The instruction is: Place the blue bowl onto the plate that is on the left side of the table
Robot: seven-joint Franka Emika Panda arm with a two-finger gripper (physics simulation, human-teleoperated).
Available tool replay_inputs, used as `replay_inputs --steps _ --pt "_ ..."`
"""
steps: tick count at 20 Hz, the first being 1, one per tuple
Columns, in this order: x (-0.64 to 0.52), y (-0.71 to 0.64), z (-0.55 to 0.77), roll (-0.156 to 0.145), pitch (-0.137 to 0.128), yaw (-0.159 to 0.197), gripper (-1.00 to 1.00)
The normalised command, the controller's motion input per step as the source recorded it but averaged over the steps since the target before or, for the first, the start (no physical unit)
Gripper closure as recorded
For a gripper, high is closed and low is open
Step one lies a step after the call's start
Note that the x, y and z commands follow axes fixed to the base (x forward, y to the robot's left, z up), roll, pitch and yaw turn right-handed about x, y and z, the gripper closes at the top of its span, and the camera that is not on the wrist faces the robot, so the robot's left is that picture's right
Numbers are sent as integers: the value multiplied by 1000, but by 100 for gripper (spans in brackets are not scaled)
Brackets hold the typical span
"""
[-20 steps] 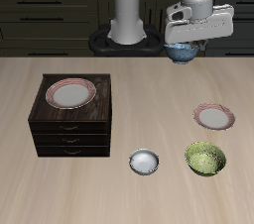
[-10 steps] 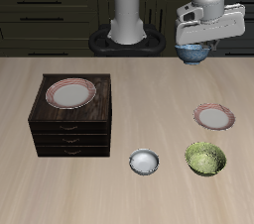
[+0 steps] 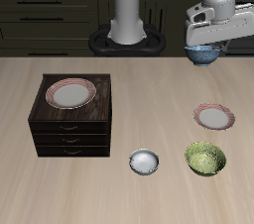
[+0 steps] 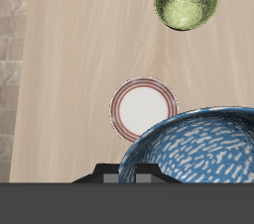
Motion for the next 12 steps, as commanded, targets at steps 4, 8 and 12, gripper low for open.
replay_inputs --steps 4,8,12 --pt "68 206 -22 10 9 -4 100" --pt "43 256 -21 21 10 -10 100" --pt "40 285 -128 31 31 -8 100"
